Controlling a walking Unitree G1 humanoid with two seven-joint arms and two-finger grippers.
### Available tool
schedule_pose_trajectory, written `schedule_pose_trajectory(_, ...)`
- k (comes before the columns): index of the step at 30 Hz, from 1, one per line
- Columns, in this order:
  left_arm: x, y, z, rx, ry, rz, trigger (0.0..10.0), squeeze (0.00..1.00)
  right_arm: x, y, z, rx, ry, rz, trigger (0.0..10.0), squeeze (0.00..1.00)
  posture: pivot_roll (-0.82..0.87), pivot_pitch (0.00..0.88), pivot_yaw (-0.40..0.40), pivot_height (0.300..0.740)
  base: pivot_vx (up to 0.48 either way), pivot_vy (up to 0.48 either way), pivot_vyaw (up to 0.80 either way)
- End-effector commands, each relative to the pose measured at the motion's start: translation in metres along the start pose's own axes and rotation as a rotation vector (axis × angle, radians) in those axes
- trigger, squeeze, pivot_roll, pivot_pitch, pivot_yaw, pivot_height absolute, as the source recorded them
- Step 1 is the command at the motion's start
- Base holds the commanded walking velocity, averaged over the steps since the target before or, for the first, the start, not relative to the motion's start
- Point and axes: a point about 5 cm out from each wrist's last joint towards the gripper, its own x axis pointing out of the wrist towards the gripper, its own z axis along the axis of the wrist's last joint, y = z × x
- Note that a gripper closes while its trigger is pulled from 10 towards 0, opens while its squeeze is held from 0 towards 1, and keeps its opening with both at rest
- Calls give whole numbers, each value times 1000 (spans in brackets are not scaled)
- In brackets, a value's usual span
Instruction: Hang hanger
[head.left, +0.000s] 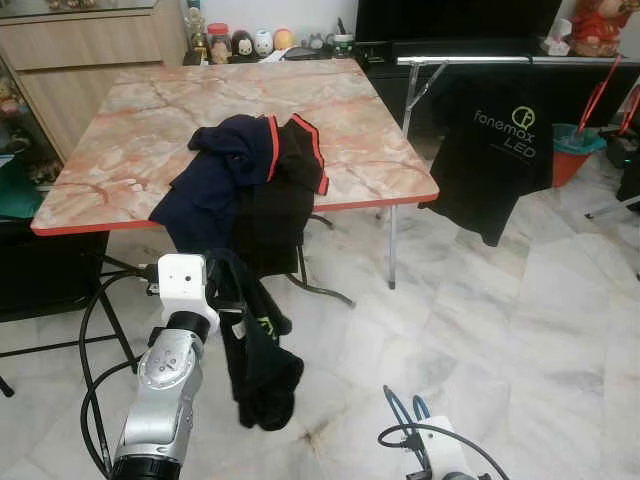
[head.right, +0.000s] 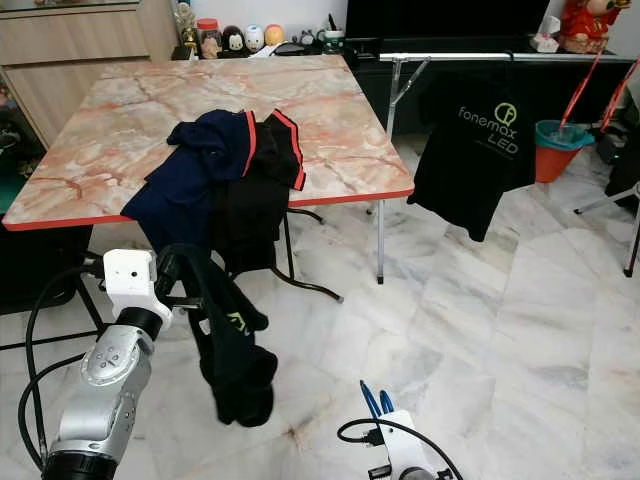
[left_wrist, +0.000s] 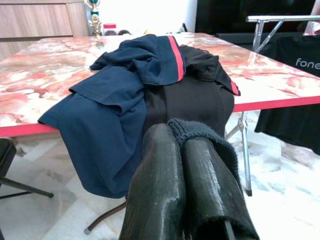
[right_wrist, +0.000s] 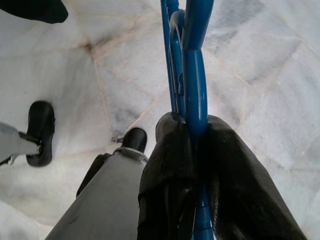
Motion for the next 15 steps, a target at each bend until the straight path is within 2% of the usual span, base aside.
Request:
schedule_pose_trajectory(1,2,4,12,-5,-43,20,10000,0,0,-6,-1,41,-8,-35,10000,0,52,0,-1,740,0,0,0)
schedule_pose_trajectory(3,3,5,15,2,-53,27,10000,0,0,-8,-2,52,-3,-46,10000,0,50,0,-1,740,0,0,0)
schedule_pose_trajectory(9,6,10,26,10,-92,52,10000,0,-1,-13,-7,81,9,-63,10000,0,50,0,-1,740,305,0,0)
schedule_pose_trajectory(13,11,13,42,19,-141,57,10000,0,-1,-12,-6,95,2,-67,10000,0,62,0,-8,740,352,0,0)
schedule_pose_trajectory(14,17,14,54,27,-185,57,10000,0,-1,-10,-6,96,3,-63,10000,0,68,0,-8,740,360,0,0)
schedule_pose_trajectory(15,17,14,54,27,-185,57,10000,0,-1,-10,-6,96,3,-63,10000,0,68,0,-8,740,360,0,0)
